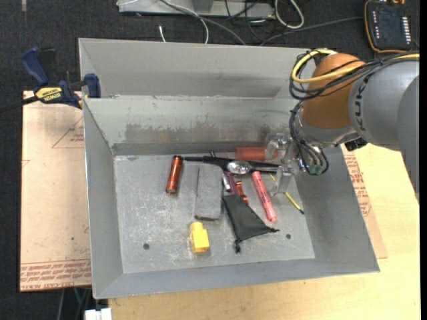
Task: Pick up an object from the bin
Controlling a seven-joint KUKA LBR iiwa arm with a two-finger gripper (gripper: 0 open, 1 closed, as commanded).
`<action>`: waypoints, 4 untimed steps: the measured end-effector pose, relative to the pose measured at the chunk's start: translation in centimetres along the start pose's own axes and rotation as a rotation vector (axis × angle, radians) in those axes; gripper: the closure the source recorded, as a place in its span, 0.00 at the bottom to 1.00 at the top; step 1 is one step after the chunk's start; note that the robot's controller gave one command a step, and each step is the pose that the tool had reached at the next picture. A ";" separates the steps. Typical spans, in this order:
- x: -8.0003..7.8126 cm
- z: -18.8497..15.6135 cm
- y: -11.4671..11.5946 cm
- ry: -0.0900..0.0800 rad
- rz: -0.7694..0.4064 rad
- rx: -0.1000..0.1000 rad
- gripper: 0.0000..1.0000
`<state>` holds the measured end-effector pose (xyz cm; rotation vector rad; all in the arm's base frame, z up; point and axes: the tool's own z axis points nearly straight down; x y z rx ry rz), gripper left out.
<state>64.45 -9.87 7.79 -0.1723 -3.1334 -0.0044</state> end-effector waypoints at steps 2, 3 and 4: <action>-0.1 0.0 0.1 -0.004 0.012 0.000 1.00; -0.1 0.0 0.1 -0.004 0.012 0.000 1.00; 0.1 -4.4 0.1 0.002 0.012 -0.001 1.00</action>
Offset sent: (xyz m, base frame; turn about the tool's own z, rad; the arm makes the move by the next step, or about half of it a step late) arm 0.0005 0.0004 -0.0002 0.0108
